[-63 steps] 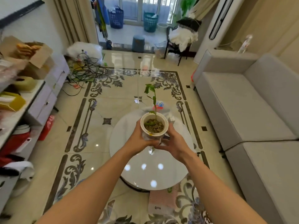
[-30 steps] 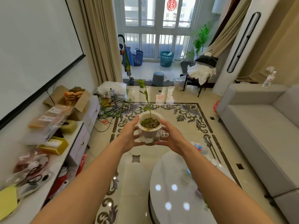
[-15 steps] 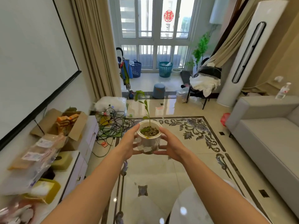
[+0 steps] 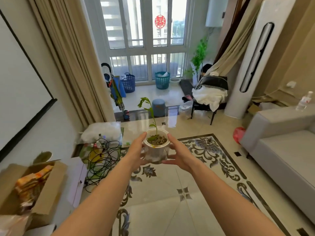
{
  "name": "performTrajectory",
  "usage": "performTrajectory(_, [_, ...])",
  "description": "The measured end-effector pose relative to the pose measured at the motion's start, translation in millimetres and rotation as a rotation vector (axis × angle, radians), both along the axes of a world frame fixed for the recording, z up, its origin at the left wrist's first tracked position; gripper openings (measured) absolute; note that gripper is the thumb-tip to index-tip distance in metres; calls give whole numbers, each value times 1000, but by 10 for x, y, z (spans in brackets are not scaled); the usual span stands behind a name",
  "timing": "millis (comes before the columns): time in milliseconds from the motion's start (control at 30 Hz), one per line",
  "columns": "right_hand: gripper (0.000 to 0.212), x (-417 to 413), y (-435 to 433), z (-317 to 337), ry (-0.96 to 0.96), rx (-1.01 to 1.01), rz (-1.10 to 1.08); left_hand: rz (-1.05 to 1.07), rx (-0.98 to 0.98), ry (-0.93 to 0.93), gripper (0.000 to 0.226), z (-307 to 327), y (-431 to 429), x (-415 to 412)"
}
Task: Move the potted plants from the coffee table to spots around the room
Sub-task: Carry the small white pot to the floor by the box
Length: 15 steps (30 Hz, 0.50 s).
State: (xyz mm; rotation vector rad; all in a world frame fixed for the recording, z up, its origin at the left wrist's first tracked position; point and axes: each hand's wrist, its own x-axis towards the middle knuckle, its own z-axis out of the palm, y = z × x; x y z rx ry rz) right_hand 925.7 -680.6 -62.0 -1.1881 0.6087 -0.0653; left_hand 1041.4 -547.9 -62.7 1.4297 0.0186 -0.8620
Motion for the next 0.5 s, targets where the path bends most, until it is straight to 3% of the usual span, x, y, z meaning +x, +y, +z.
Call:
performTrajectory(300, [42, 1462, -1704, -281, 42, 4, -200, -170, 15, 10, 46, -202, -1835, 1587])
performTrajectory(500, [52, 2186, -2995, -176, 21, -10, -319, -297, 5, -17, 48, -70, -3316, 2483])
